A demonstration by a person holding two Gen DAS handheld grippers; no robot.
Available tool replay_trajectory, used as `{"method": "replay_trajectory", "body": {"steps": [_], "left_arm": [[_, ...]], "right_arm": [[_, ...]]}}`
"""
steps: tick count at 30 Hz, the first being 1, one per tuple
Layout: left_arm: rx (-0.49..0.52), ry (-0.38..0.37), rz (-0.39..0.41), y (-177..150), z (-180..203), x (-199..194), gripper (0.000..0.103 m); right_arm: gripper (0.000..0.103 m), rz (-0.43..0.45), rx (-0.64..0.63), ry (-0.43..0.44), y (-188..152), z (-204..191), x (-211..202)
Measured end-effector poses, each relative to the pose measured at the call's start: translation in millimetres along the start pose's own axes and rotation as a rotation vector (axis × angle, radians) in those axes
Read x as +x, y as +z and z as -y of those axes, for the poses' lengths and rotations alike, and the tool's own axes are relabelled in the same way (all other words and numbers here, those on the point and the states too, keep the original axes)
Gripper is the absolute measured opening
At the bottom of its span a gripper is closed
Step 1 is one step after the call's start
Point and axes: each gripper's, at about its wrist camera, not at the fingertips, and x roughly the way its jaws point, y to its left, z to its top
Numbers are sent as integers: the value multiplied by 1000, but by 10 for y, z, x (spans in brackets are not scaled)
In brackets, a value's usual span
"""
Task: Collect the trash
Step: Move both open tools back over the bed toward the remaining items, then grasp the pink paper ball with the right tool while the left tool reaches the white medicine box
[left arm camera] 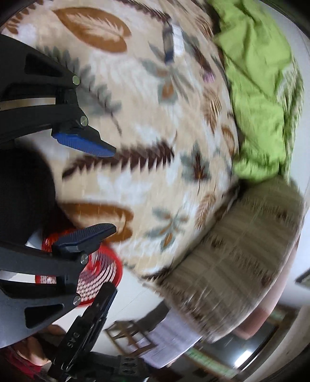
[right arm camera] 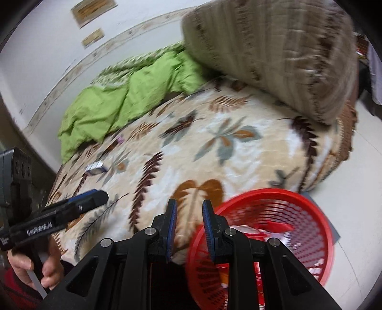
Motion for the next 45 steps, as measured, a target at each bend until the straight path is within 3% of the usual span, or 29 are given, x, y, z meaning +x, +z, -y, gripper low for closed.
{"method": "replay_trajectory", "body": {"steps": [4,7,11,15,18,23,26,33,39,44,45], "left_arm": [[-110,77,23,52,-505,-89,57],[-207,146,44,69,-911,-156,57],[-364,231,75,63,-1500,-215,57],[-496,352,106,56,-1972,-180,57],[-576,400,129,96,-2282,-104,57],[-546,503,204,94,-2498,-49,57],[-522,548,189,72,-2601,-7,57],[-573,549,189,83,-2771,2,57],[-571,533,156,113,-2841,96,57],[-579,528,147,111,-2870,112,57],[-583,526,144,107,-2880,117,57]], "right_arm": [[23,-35,-51,58,104,-273,224],[32,-56,-109,90,191,-535,404],[33,-88,-188,143,326,-910,667],[38,-102,-274,169,516,-1307,1015],[44,-124,-316,190,694,-1569,1385],[44,-155,-372,188,1046,-1971,2126],[44,-165,-397,173,1268,-2156,2594],[44,-209,-447,119,1579,-2506,3644],[44,-196,-495,50,1744,-2670,4187],[43,-242,-470,32,1813,-2639,4546],[37,-239,-467,31,1814,-2628,4586]]}}
